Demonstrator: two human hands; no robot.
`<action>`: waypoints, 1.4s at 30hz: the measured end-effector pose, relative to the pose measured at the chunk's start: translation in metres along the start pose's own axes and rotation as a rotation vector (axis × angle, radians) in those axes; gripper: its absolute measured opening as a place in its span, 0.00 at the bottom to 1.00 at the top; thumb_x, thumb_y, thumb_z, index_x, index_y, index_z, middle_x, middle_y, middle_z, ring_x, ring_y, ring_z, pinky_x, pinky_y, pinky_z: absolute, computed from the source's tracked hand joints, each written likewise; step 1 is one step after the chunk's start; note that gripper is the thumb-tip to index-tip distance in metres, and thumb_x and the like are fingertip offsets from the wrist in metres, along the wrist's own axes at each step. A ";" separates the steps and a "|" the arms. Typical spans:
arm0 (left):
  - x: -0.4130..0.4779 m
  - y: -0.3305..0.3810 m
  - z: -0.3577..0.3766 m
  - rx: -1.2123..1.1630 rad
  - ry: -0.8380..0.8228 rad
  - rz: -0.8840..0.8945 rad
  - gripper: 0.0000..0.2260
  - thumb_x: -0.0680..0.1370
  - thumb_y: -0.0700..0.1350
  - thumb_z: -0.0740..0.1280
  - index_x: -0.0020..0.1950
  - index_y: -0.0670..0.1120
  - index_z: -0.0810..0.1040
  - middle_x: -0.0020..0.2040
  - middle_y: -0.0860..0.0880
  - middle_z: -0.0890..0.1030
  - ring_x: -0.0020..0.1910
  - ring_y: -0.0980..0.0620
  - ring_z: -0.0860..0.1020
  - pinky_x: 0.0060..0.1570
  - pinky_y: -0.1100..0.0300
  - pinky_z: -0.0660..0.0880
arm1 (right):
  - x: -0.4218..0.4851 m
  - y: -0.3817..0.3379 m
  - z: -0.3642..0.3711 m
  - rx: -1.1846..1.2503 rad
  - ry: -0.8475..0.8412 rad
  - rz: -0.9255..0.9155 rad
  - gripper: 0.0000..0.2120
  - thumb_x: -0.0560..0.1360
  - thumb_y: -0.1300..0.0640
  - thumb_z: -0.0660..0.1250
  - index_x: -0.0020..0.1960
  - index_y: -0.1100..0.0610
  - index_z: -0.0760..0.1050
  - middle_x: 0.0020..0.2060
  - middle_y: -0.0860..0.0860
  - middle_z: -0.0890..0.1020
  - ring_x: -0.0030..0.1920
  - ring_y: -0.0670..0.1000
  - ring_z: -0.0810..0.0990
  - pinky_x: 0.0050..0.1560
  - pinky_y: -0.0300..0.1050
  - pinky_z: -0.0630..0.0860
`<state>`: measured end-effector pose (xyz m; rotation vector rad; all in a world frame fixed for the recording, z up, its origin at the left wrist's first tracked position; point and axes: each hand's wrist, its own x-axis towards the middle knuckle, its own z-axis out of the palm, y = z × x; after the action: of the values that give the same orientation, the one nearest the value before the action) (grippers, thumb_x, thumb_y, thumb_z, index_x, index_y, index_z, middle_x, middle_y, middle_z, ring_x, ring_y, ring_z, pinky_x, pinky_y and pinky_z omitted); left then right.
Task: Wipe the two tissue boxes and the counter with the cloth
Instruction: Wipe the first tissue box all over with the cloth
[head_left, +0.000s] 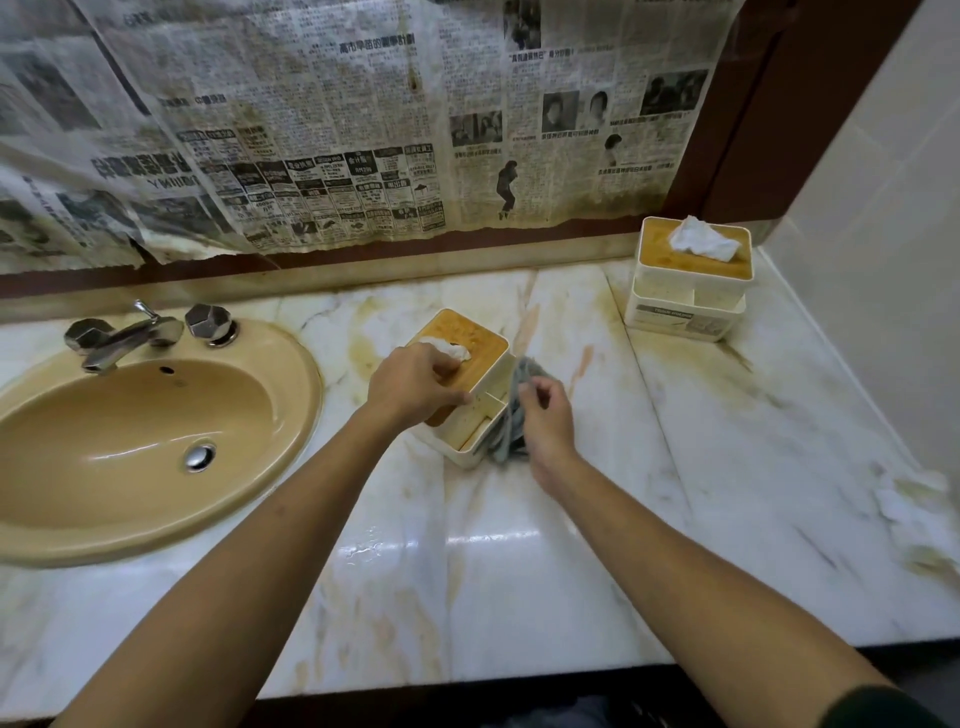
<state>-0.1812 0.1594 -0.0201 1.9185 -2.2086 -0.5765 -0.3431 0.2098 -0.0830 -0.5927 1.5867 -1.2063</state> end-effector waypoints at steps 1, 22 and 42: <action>0.000 -0.001 0.000 -0.013 -0.001 0.001 0.20 0.67 0.59 0.77 0.57 0.55 0.84 0.49 0.55 0.84 0.46 0.53 0.78 0.40 0.55 0.75 | 0.009 -0.005 -0.003 0.003 0.009 0.015 0.08 0.81 0.56 0.63 0.58 0.59 0.74 0.55 0.57 0.81 0.57 0.58 0.80 0.61 0.59 0.77; 0.000 -0.002 0.001 0.006 -0.002 0.032 0.18 0.68 0.61 0.76 0.55 0.56 0.84 0.46 0.55 0.81 0.46 0.52 0.76 0.41 0.54 0.73 | 0.014 -0.012 -0.008 0.126 -0.047 0.162 0.03 0.82 0.58 0.62 0.52 0.58 0.73 0.43 0.54 0.79 0.40 0.50 0.77 0.39 0.44 0.75; -0.003 -0.002 -0.001 -0.014 0.011 0.081 0.21 0.67 0.58 0.75 0.59 0.56 0.83 0.50 0.56 0.82 0.49 0.51 0.77 0.48 0.50 0.75 | 0.021 -0.032 -0.033 0.071 0.007 0.027 0.03 0.82 0.53 0.61 0.52 0.52 0.72 0.47 0.51 0.81 0.46 0.51 0.80 0.47 0.50 0.79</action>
<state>-0.1781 0.1618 -0.0192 1.8113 -2.2577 -0.5659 -0.3866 0.1935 -0.0635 -0.5203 1.5465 -1.2399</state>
